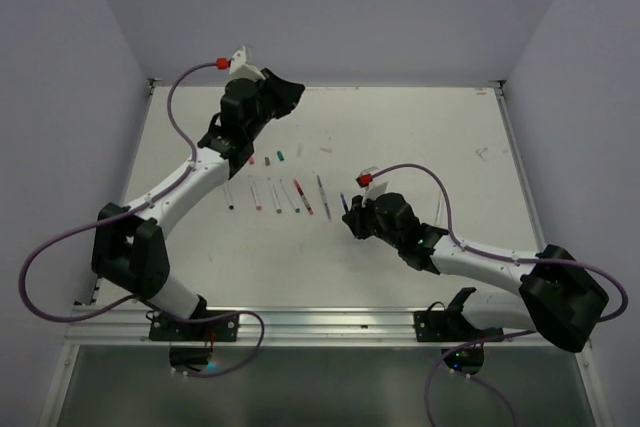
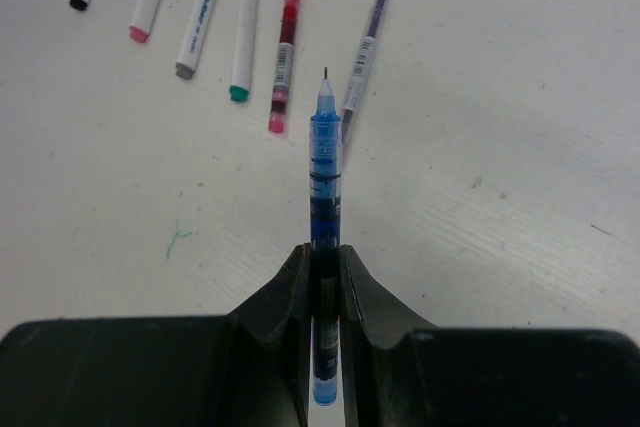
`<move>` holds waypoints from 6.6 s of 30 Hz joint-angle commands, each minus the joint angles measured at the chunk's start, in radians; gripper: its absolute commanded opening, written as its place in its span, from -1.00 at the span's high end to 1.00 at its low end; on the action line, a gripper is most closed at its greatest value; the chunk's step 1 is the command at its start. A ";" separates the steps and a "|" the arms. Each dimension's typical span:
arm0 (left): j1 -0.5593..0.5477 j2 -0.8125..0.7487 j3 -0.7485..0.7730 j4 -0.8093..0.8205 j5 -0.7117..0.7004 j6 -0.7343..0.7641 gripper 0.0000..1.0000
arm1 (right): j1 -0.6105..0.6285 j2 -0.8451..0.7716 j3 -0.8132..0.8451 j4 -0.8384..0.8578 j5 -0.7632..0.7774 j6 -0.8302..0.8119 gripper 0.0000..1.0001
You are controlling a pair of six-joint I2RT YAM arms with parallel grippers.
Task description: Open the pen caps
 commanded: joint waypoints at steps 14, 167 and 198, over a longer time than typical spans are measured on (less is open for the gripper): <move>-0.162 0.527 0.346 -0.293 0.089 0.322 0.75 | 0.000 0.095 0.081 -0.081 0.183 0.135 1.00; -0.197 -0.152 -0.329 -0.006 0.172 0.067 -0.23 | 0.001 0.097 0.282 0.043 -0.147 -0.008 1.00; -0.236 -0.165 -0.366 -0.013 0.106 0.107 0.60 | 0.003 0.065 0.271 0.052 -0.076 0.027 1.00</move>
